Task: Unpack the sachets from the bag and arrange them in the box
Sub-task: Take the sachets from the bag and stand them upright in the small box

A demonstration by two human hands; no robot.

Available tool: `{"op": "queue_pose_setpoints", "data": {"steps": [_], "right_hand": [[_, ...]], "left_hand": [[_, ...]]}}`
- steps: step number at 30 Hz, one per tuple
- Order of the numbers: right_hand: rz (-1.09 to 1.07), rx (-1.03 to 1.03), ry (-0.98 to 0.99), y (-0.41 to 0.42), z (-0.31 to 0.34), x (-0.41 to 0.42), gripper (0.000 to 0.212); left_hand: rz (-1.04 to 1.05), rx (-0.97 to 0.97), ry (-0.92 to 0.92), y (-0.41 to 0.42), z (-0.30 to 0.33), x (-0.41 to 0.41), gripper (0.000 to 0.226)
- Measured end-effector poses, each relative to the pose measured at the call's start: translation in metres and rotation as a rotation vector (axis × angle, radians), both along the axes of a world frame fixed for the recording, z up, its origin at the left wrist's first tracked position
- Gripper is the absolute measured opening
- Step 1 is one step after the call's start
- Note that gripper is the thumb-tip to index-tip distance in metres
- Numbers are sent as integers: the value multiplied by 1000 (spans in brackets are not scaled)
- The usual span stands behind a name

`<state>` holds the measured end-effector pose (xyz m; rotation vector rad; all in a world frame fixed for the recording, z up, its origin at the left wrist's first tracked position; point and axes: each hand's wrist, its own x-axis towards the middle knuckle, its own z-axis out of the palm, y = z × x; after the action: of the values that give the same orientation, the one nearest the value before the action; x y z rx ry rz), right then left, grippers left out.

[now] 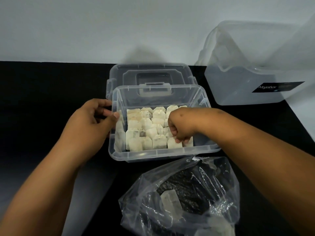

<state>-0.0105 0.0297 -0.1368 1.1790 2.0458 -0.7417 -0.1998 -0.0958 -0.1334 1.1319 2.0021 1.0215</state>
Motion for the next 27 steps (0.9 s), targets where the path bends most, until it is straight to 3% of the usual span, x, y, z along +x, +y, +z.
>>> {"op": "queue_pose_setpoints", "data": {"steps": [5, 10, 12, 15, 21, 27], "right_hand": [[156, 292, 105, -3, 24, 10, 23], [54, 405, 585, -25, 58, 29, 8], [-13, 363, 791, -42, 68, 41, 7], [-105, 130, 953, -71, 68, 63, 10], [-106, -53, 797, -112, 13, 88, 7], [138, 165, 600, -130, -44, 87, 15]], "left_hand": [[84, 54, 169, -3, -2, 6, 32], [157, 356, 393, -29, 17, 31, 28], [107, 474, 469, -44, 25, 49, 20], [-59, 536, 555, -64, 22, 76, 13], [-379, 379, 463, -90, -26, 110, 13], [-504, 76, 598, -113, -67, 116, 25]]}}
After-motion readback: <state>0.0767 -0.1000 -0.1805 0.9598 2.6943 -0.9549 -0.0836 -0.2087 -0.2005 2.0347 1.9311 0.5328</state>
